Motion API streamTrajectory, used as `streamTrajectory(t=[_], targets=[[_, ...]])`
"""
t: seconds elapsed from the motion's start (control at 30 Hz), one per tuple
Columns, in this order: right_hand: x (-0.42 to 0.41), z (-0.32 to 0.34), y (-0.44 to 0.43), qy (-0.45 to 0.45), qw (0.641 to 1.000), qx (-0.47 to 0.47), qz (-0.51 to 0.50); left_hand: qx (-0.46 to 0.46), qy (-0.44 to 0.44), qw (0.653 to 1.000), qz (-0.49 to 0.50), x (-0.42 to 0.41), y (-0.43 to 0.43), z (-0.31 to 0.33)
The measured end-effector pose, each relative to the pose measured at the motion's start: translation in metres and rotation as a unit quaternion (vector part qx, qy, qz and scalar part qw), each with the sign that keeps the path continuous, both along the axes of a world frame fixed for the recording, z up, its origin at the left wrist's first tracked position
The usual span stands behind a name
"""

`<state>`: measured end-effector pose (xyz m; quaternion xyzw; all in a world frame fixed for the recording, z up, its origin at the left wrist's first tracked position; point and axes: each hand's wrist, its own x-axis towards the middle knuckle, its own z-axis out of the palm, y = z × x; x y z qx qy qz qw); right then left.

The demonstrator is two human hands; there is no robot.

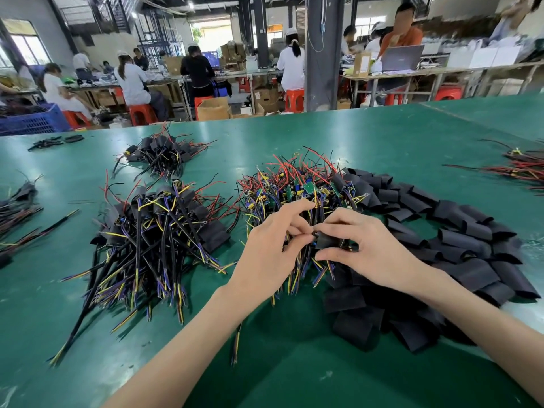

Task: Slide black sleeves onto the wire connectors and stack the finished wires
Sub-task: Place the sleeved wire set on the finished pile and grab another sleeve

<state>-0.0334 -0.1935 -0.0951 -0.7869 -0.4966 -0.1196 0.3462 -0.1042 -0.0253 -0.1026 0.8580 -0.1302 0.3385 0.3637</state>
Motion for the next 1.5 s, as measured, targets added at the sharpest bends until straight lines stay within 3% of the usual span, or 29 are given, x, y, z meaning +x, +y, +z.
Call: streamTrajectory(t=[0.17,0.37,0.6,0.73,0.87,1.0,1.17,1.33,1.5], targets=[[-0.002,-0.001,0.001,-0.009,1.000,0.009,0.010,0.005,0.005,1.000,0.001,0.001,0.002,-0.002],[0.004,-0.002,0.000,-0.001,0.999,0.027,-0.024,0.179,-0.095,0.976,0.077,0.008,0.014,0.005],[0.033,0.000,-0.017,-0.103,0.974,0.116,-0.166,0.119,-0.210,0.952,0.187,-0.001,0.054,0.037],[0.055,0.003,-0.034,-0.109,0.943,0.173,-0.261,0.049,-0.184,0.939,0.287,-0.005,0.099,0.046],[0.068,0.003,-0.046,-0.076,0.927,0.195,-0.310,0.066,-0.080,0.908,0.406,-0.005,0.140,0.035],[0.077,-0.001,-0.053,-0.022,0.925,0.124,-0.358,0.089,0.067,0.855,0.507,-0.008,0.157,0.019],[0.082,-0.008,-0.057,0.052,0.912,-0.054,-0.404,0.079,0.086,0.820,0.560,-0.005,0.153,0.013],[0.085,-0.005,-0.060,0.131,0.881,-0.253,-0.378,0.116,0.037,0.837,0.534,-0.001,0.147,0.012],[0.085,-0.001,-0.064,0.169,0.883,-0.272,-0.344,0.139,0.103,0.840,0.514,0.005,0.139,0.009]])
